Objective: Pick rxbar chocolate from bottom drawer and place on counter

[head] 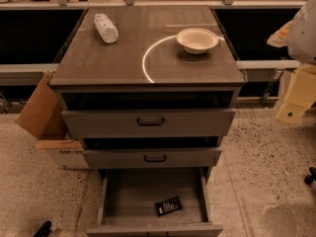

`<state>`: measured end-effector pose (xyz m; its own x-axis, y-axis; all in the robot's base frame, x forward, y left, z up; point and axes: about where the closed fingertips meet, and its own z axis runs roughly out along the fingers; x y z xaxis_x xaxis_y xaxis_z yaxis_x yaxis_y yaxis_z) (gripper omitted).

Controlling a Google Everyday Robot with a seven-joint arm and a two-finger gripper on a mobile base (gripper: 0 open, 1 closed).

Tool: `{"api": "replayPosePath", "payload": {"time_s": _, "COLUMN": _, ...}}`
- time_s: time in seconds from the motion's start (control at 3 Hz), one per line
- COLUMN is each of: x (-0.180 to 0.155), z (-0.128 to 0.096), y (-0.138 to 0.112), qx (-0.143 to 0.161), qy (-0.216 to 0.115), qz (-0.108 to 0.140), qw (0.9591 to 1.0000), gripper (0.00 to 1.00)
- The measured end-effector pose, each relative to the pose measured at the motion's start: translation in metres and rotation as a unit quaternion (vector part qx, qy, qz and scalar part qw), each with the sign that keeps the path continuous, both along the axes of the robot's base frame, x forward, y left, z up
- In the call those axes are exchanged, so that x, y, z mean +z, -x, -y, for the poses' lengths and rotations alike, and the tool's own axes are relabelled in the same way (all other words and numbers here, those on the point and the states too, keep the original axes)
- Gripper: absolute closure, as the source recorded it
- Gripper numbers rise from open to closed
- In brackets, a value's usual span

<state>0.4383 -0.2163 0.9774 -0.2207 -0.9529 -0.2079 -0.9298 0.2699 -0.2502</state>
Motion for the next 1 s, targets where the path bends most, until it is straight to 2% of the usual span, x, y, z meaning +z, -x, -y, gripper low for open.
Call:
{"api": "replayPosePath", "payload": {"time_s": 0.33, "x": 0.000, "z": 0.000, "y": 0.000, "qx": 0.000, "qy": 0.000, "qz": 0.000, "qw": 1.0000, "gripper": 0.00}}
{"api": "replayPosePath", "payload": {"time_s": 0.67, "x": -0.022, "z": -0.008, "y": -0.005, "qx": 0.014, "qy": -0.042, "qz": 0.001, "qw": 0.9990, "gripper": 0.00}}
{"api": "replayPosePath", "payload": {"time_s": 1.0, "x": -0.091, "z": -0.029, "y": -0.013, "qx": 0.055, "qy": -0.137, "qz": -0.016, "qw": 0.9889, "gripper": 0.00}}
